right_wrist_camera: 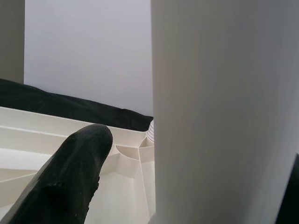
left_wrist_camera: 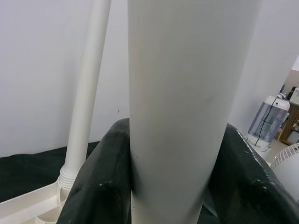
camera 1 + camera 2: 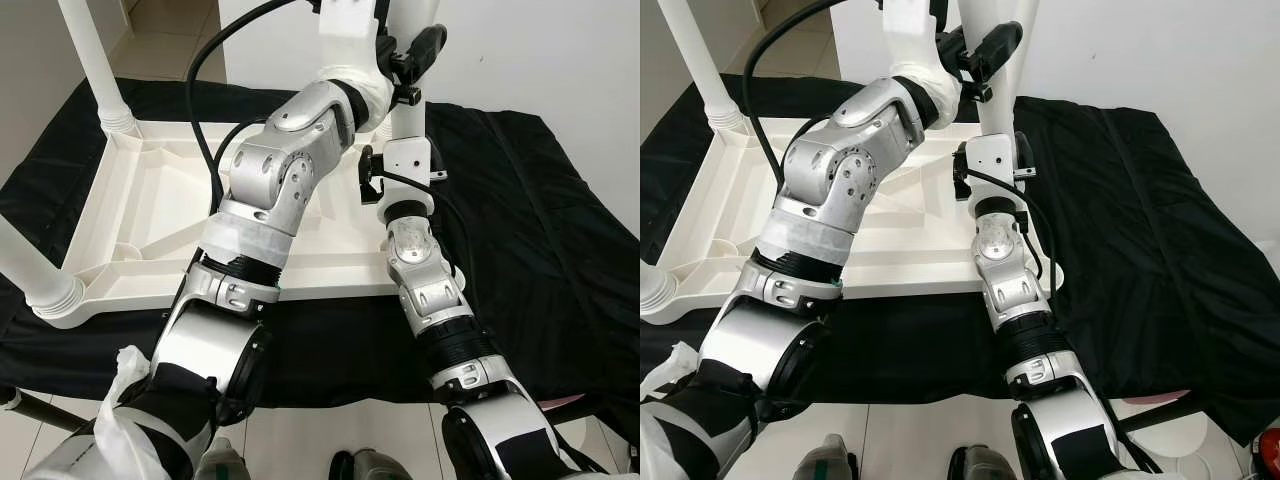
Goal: Building children table
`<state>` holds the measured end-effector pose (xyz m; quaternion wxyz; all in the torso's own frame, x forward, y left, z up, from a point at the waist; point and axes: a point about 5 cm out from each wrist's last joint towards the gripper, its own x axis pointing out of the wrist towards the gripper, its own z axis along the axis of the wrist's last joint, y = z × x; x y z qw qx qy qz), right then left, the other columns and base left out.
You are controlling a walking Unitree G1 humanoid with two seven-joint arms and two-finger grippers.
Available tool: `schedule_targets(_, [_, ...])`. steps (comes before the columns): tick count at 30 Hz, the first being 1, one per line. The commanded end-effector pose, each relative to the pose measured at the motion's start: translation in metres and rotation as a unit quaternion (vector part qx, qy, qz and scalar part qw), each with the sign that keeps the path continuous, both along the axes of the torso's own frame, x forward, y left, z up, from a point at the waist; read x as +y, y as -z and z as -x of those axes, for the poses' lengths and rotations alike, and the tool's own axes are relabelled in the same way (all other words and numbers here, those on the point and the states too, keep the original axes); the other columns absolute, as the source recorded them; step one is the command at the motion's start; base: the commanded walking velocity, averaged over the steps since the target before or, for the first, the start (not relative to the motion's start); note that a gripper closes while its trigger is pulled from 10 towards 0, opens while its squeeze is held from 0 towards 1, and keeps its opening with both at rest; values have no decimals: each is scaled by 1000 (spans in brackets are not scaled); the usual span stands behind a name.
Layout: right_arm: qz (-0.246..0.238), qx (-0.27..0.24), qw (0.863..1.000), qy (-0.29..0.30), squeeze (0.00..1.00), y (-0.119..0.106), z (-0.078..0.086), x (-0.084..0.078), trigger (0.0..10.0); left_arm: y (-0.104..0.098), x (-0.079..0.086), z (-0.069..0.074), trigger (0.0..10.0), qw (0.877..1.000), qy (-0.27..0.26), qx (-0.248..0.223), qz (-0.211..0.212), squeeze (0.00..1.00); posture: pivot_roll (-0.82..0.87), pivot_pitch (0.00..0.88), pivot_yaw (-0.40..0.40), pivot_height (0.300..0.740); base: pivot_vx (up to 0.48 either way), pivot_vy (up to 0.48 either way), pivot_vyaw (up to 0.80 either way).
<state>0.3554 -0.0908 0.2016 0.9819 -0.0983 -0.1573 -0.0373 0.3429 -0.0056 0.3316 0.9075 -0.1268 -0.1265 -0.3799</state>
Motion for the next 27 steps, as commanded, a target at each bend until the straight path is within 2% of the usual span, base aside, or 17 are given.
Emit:
schedule_targets(1, [-6,-1,1000,10,0,-3,-1,-2,10000,-3,-3,3,10000,1000,1,-14,-4,0,89,0,-70,740,0,0,0])
schedule_targets(12, [-10,2,1000,19,0,-9,-1,-3,10000,-1,-5,5,10000,1000,3,-19,-11,0,87,0,-69,740,0,0,0])
schedule_targets(13, [-12,3,1000,21,0,-9,-1,-4,3608,-2,-6,5,10000,1000,4,-21,-11,0,86,0,-70,740,0,0,0])
schedule_targets(14, [-13,4,1000,23,0,-9,-1,-4,3608,-2,-6,5,10000,1000,4,-21,-10,0,86,0,-70,740,0,0,0])
schedule_targets(15, [-16,7,1000,23,0,-8,-2,-4,2039,-2,-6,5,10000,1000,4,-22,-11,0,87,0,-71,740,0,0,0])
schedule_targets(18, [-18,12,999,26,0,-7,-2,-6,1608,-3,-6,5,10000,1000,4,-24,-11,0,87,0,-71,740,0,0,0])
schedule_targets(20, [-21,14,999,26,0,-7,-2,-6,0,-3,-6,6,10000,1000,4,-25,-12,0,88,0,-73,740,0,0,0])
schedule_targets(27, [-41,25,998,33,0,-5,-4,-10,0,-4,-8,8,10000,999,12,-29,-12,0,91,0,-74,740,0,0,0])
